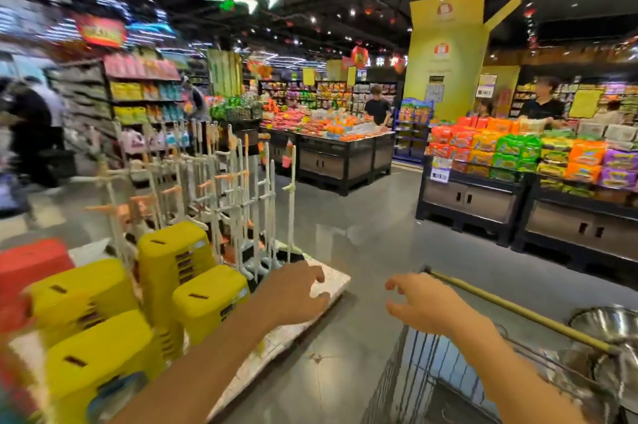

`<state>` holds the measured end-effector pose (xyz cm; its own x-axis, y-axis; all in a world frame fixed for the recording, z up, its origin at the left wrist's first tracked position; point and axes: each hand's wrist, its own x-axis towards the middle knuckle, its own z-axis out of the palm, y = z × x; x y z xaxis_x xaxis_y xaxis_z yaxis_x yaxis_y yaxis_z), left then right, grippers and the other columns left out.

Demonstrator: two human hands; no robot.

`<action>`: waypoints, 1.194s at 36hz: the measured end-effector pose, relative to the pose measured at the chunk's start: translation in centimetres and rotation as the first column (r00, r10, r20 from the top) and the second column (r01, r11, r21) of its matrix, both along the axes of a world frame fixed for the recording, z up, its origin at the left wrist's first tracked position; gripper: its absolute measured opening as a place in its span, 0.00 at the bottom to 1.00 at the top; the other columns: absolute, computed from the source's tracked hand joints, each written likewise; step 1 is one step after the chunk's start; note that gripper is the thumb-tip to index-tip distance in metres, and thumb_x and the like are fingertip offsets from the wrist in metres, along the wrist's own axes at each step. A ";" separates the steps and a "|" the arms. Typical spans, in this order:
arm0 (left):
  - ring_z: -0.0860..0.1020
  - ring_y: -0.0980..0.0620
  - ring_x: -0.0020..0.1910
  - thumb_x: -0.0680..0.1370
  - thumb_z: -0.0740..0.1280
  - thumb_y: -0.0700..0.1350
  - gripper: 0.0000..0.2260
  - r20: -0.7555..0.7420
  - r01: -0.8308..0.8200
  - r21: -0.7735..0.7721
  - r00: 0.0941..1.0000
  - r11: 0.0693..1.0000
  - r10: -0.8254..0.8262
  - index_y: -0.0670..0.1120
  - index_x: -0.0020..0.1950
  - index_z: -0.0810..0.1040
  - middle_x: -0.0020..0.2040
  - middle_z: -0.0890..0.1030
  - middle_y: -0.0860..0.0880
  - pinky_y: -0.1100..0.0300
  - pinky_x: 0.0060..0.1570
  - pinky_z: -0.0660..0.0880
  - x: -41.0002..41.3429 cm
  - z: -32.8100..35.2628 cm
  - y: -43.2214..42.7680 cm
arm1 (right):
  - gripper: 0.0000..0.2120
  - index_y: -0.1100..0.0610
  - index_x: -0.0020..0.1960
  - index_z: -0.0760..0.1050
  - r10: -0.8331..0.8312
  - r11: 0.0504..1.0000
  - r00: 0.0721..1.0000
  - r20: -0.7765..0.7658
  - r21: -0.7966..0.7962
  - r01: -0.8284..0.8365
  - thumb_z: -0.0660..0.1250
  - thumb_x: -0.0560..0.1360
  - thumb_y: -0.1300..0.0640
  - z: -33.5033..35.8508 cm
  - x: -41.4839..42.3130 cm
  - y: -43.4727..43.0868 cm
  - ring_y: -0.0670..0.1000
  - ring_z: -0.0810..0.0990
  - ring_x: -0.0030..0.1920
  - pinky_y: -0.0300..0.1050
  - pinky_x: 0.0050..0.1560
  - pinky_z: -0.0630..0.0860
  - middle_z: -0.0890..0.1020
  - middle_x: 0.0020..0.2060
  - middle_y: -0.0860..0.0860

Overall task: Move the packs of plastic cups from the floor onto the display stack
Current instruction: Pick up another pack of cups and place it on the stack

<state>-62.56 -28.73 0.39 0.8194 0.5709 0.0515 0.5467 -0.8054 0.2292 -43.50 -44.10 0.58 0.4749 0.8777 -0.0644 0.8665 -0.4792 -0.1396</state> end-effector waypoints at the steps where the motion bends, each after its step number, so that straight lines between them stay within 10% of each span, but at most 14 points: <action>1: 0.74 0.50 0.65 0.79 0.61 0.59 0.20 0.003 -0.031 0.003 1.000 1.000 0.031 0.55 0.69 0.72 0.68 0.74 0.53 0.54 0.63 0.71 -1.2 -0.1 0.3 | 0.22 0.48 0.71 0.70 0.029 1.000 1.000 0.003 0.007 -0.029 0.60 0.79 0.43 0.2 -0.8 0.6 0.54 0.76 0.63 0.49 0.61 0.75 0.77 0.67 0.50; 20: 0.75 0.46 0.63 0.78 0.62 0.60 0.20 0.048 -0.636 0.016 0.771 0.772 0.635 0.52 0.67 0.74 0.65 0.77 0.48 0.50 0.60 0.73 -40.6 -0.4 2.6 | 0.21 0.47 0.69 0.70 0.680 0.727 0.729 0.081 0.049 -0.684 0.61 0.80 0.40 0.1 -33.7 19.6 0.51 0.78 0.56 0.45 0.51 0.75 0.79 0.60 0.49; 43: 0.78 0.49 0.55 0.77 0.65 0.56 0.17 0.015 -0.962 -0.075 -0.266 -0.264 0.964 0.50 0.62 0.78 0.57 0.81 0.51 0.50 0.54 0.78 -71.7 -3.1 -23.3 | 0.15 0.49 0.63 0.74 0.964 -0.265 -0.266 -0.004 0.043 -0.963 0.62 0.79 0.44 -4.6 -80.5 16.4 0.52 0.80 0.52 0.49 0.51 0.77 0.82 0.56 0.50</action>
